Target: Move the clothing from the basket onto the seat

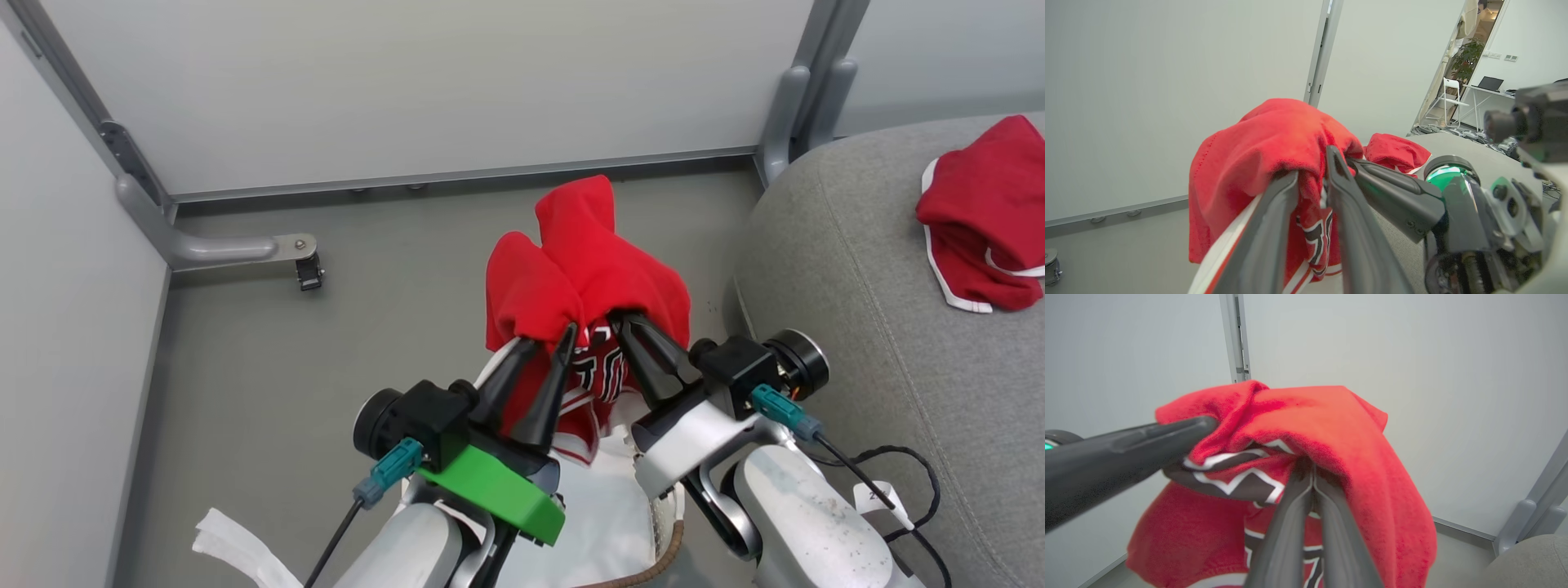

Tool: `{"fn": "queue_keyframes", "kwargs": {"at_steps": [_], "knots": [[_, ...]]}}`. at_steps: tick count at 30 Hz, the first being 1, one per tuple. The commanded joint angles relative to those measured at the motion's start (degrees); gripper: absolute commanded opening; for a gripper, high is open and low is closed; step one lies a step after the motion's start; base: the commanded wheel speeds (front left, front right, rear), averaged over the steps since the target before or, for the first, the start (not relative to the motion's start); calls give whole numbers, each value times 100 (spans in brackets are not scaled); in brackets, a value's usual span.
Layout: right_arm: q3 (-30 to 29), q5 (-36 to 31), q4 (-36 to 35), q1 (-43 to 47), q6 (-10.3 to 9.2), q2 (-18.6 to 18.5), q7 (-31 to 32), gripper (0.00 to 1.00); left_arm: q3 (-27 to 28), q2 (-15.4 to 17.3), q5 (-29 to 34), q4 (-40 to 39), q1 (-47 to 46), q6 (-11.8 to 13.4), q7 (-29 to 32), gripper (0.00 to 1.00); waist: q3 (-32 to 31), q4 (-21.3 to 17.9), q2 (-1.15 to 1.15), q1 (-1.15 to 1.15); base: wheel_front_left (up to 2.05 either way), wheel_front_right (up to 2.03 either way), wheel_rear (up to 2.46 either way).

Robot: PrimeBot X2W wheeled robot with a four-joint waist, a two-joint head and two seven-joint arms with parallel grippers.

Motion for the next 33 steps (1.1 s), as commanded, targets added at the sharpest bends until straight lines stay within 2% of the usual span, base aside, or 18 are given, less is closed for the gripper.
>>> {"fn": "queue_keyframes", "kwargs": {"at_steps": [1, 9, 26, 33], "knots": [[-22, -48, -97, 51, -7, -23, -12, 0, 35, 15, 53, -22, -46, 37, -3, 100, 33, -78, 0, 0, 0, 0, 0], [-154, -86, -516, 105, -7, -24, -13, 0, 228, 15, 176, 28, -36, 57, -3, 100, 109, -563, 0, 0, 0, 0, 0], [-469, -84, -814, 51, -8, -22, -12, 0, 667, 17, 407, 290, -175, -33, -4, 100, 449, -2379, 0, 0, 0, 0, 0], [-685, -59, -951, 54, -7, -18, -12, 0, 745, 21, 512, 438, -237, -97, -3, 100, 591, -2977, 0, 0, 0, 0, 0]]}}
